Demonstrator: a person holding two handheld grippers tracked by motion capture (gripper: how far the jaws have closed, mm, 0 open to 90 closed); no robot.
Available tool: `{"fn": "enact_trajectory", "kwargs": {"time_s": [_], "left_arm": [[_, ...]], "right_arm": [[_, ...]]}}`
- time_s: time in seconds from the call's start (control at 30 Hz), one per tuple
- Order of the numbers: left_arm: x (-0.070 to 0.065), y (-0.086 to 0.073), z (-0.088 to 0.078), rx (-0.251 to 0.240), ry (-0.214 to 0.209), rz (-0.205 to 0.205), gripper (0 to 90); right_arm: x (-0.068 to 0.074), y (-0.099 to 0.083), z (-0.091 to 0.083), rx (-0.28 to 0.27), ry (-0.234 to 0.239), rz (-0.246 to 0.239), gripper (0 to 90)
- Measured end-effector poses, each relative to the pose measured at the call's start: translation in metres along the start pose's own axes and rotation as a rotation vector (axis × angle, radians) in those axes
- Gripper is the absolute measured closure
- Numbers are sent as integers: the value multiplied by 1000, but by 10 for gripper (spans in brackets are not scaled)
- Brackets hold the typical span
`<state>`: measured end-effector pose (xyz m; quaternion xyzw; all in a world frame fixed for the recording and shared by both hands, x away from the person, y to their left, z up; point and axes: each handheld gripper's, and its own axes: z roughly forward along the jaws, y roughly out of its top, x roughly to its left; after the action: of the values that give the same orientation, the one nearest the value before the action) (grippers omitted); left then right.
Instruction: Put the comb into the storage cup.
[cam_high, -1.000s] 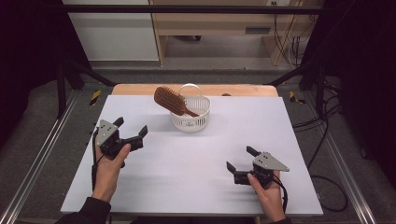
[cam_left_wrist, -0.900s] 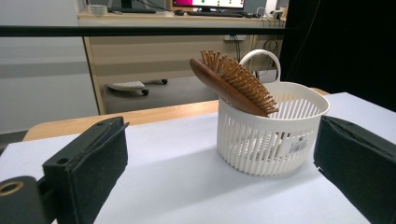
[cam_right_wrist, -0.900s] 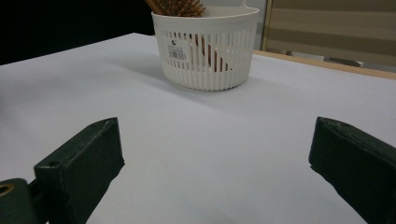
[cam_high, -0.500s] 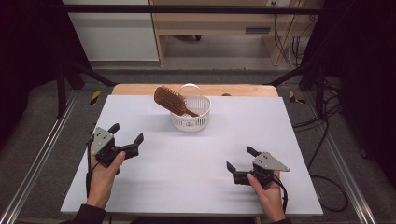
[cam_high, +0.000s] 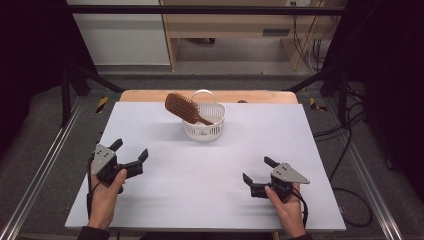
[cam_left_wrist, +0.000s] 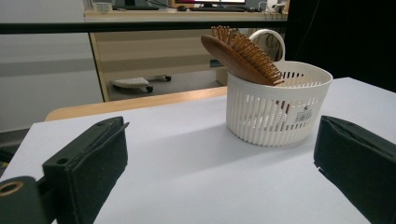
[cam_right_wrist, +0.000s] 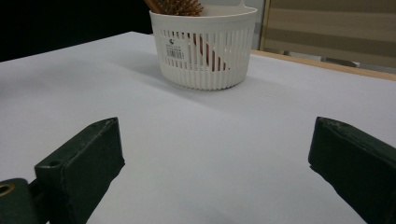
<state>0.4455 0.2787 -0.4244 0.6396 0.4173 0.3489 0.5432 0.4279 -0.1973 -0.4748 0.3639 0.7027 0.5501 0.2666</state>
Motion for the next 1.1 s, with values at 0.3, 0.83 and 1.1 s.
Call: {"fn": "enact_trajectory", "kwargs": {"time_s": [0.3, 0.83, 1.1], "left_arm": [[2, -9, -8, -10, 1, 2, 32], [-10, -26, -11, -32, -56, 40, 32], [-17, -31, -13, -45, -65, 55, 31]], "right_arm": [[0, 0, -1, -1, -7, -2, 35], [-5, 1, -5, 4, -25, -25, 44], [-17, 2, -15, -29, -47, -13, 47]]}}
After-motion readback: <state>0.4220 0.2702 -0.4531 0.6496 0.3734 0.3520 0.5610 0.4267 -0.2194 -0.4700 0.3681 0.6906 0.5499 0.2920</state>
